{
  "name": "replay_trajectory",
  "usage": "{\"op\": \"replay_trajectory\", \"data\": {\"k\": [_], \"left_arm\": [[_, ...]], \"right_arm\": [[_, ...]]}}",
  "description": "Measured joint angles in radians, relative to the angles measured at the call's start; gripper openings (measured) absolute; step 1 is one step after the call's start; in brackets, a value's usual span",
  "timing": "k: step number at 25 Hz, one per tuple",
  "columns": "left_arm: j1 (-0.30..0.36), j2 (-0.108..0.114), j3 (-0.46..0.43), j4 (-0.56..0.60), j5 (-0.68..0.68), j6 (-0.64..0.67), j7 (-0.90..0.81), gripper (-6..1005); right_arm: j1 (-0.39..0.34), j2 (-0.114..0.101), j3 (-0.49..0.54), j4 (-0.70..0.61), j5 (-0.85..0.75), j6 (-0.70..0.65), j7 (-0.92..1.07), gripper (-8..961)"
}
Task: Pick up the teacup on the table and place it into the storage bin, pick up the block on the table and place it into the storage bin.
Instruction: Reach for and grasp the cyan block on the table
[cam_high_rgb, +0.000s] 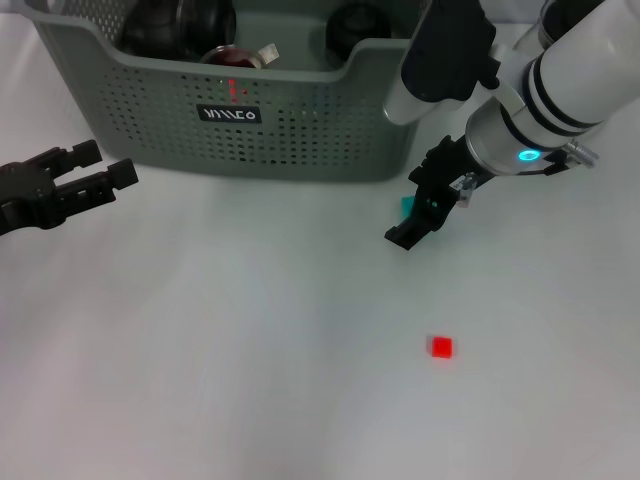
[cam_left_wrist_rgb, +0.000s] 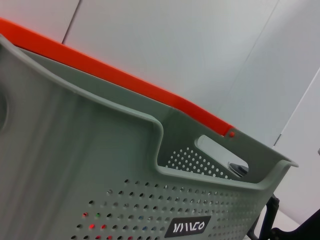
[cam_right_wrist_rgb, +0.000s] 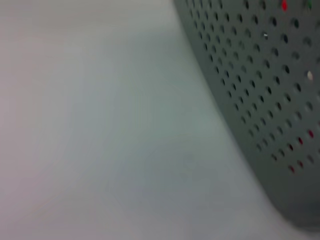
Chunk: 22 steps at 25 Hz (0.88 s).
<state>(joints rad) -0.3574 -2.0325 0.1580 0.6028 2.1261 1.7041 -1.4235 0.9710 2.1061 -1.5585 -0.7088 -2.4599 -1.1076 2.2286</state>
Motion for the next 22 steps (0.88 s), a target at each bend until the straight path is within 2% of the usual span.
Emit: {"op": "replay_trajectory", "data": {"k": [14, 22], "left_arm": [[0.000, 0.000, 0.000, 0.000, 0.000, 0.000, 0.000, 860], [-0.001, 0.000, 0.000, -0.003, 0.000, -0.007, 0.000, 860]], "right_arm": [[0.006, 0.000, -0.023, 0.041, 0.003, 0.030, -0.001, 945], [0.012, 0.001, -0.025, 0.055, 0.003, -0.010, 0.000, 945]]}}
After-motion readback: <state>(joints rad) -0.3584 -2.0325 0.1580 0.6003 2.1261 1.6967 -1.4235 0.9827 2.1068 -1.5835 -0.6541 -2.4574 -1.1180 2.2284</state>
